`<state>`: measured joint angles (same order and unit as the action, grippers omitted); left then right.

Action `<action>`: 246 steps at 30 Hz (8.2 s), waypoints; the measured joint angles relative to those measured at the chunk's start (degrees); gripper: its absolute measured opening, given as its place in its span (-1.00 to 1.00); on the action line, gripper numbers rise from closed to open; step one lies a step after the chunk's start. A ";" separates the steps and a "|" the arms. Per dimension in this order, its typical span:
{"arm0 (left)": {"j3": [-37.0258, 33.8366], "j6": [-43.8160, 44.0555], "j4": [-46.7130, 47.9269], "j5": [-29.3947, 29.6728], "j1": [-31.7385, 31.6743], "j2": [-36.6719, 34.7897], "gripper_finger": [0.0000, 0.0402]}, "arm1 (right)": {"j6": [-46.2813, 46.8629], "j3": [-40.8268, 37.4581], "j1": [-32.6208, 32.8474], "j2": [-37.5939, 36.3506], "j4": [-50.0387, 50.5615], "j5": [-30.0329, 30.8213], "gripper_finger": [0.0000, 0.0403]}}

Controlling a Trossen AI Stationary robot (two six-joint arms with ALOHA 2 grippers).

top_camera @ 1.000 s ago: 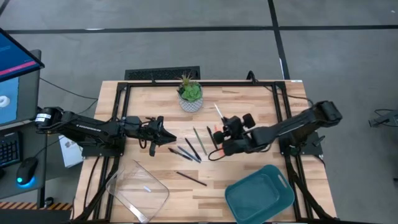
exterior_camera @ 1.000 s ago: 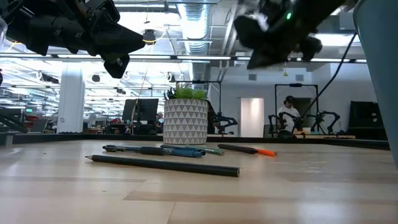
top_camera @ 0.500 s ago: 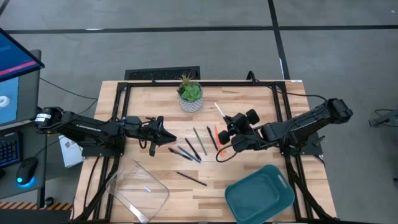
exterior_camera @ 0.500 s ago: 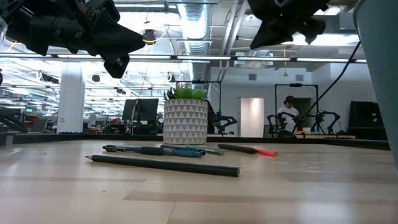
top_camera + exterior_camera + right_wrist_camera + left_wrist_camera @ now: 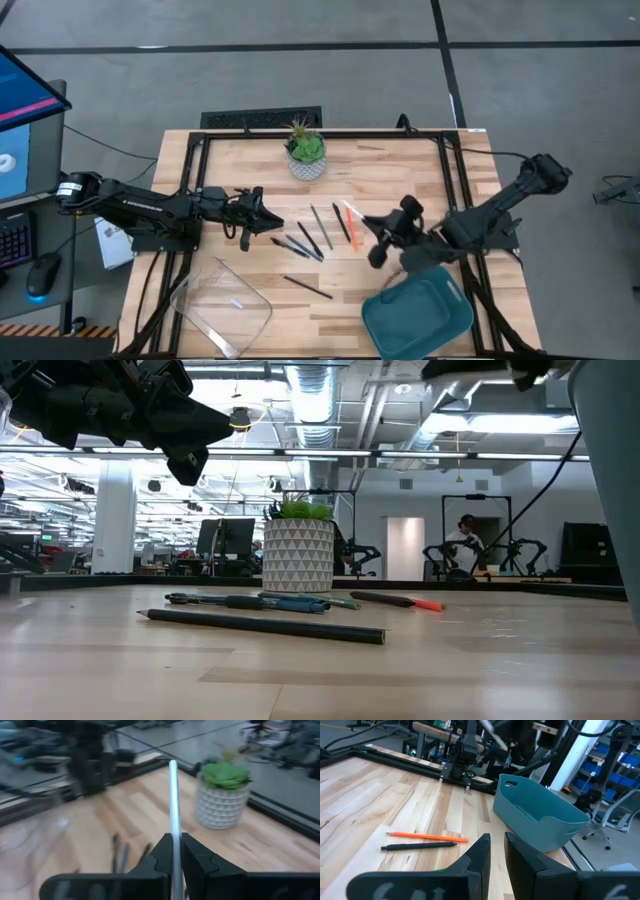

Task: Sort pens & pencils
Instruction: Put the white pencil into the blue bin, then put the orange pencil into the blue bin

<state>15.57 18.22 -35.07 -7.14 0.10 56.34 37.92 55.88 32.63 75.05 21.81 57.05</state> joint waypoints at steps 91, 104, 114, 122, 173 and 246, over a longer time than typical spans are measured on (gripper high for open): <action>0.00 2.60 0.04 0.92 0.00 0.00 -0.77 | 19.10 -16.68 42.59 -1.49 -1.77 -5.04 -0.68; 0.00 2.60 0.02 0.92 -0.02 0.00 -0.77 | 19.14 -16.68 42.59 -1.49 -4.52 -3.01 -0.66; 0.00 2.60 0.04 0.92 -0.02 0.00 -0.77 | 19.14 -16.66 42.59 -1.49 -5.90 -2.96 -0.66; 0.00 2.60 0.04 0.90 0.00 0.00 -0.77 | 19.09 -16.65 42.59 -1.49 -7.28 -2.96 -0.66; 0.00 2.60 0.05 0.85 0.00 0.00 -0.77 | 16.08 -16.63 40.98 -1.60 -13.24 -7.73 -0.66; -0.02 7.14 0.09 -2.09 1.51 0.00 -0.77 | 7.28 -16.62 -5.74 1.83 -25.24 -22.74 -0.41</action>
<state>15.55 25.36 -34.98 -9.23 1.61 56.34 45.20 39.25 26.89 76.88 -3.43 34.31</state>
